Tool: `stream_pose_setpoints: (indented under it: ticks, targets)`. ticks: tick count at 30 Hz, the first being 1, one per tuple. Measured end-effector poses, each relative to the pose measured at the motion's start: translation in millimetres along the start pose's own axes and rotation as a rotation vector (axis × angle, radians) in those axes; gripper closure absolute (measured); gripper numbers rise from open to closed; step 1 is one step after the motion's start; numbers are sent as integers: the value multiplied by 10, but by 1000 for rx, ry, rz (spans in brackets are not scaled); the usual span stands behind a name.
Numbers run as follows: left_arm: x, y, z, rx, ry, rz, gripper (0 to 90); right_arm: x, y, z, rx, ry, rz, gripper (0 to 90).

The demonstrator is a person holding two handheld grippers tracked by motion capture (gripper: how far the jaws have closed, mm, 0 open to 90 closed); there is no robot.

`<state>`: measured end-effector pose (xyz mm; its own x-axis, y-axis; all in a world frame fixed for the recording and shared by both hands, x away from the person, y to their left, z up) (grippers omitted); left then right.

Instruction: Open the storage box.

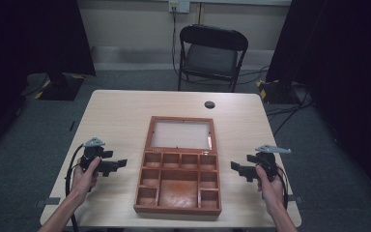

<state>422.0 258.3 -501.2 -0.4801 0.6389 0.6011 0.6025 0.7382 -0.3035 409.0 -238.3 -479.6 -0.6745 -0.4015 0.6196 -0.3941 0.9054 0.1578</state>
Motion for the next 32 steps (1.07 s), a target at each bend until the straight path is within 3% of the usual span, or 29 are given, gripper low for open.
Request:
stream_pose_setpoints:
  ticks: [3, 8, 16, 20, 22, 25, 26, 27, 32]
  targets:
    - [24, -23, 69, -44, 53, -38, 187, 59, -16, 78, 18, 9, 24, 155]
    - [63, -46, 205, -43, 86, -46, 189, 109, -67, 231, 9, 34, 40, 155]
    - [66, 16, 383, -45, 98, -131, 189, 78, -153, 439, 24, 95, 81, 148]
    - [46, 36, 407, -86, 100, -167, 173, 21, -195, 541, 41, 144, 107, 148]
    - [28, 46, 424, -123, 97, -201, 169, 4, -202, 561, 62, 136, 128, 145]
    - [8, 100, 445, -134, 64, -198, 96, -27, -224, 582, 93, 95, 195, 141]
    - [-2, 109, 441, -120, 60, -196, 56, -41, -228, 597, 121, 81, 218, 136]
    - [-7, 114, 440, -122, 64, -200, 39, -58, -226, 613, 141, 61, 221, 113]
    - [-8, 115, 439, -122, 67, -204, 30, -63, -239, 612, 137, 65, 234, 91]
Point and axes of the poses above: each handheld gripper's, and its own axes: x roughly backward along the jaws, z roughly out of its underside, y roughly to its left, the point moved 5 cm from there along -x, roughly forward along the jaws, and after that the axes turned 7 degrees about z, right-handed, at the moved point
